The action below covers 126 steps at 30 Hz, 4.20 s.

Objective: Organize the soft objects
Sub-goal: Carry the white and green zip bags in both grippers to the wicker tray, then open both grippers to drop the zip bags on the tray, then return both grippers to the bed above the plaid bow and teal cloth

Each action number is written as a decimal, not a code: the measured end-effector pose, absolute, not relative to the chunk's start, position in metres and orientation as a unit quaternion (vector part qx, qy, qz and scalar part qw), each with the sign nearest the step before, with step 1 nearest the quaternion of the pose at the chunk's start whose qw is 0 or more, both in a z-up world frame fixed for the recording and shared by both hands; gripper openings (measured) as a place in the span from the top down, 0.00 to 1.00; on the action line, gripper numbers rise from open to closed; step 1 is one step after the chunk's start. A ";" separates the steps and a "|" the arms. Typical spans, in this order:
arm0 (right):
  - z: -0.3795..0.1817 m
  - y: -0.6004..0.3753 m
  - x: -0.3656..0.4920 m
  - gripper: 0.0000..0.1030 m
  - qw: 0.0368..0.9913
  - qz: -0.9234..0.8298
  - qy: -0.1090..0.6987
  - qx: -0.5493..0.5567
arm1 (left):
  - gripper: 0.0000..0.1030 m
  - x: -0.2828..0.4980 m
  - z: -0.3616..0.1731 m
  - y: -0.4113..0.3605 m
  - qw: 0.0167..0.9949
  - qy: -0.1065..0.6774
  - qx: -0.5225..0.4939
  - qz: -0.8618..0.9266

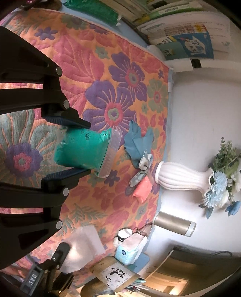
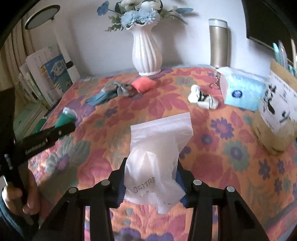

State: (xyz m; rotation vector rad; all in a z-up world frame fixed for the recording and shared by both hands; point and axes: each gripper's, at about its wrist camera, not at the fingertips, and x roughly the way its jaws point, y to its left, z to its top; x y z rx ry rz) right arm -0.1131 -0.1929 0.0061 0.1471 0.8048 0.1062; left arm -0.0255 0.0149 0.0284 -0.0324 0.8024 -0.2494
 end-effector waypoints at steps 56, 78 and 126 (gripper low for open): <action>0.136 -0.623 -0.215 0.58 0.913 -0.158 0.196 0.322 | 0.61 -0.033 0.134 -0.467 0.836 0.393 -0.031 -0.382; 0.115 -0.593 -0.264 0.37 0.890 -0.140 0.235 0.365 | 0.16 -0.101 0.169 -0.407 0.799 0.350 -0.029 -0.488; 0.017 -0.201 -0.051 0.12 0.887 0.080 0.452 0.046 | 0.03 0.010 0.016 0.011 0.871 0.491 0.018 0.007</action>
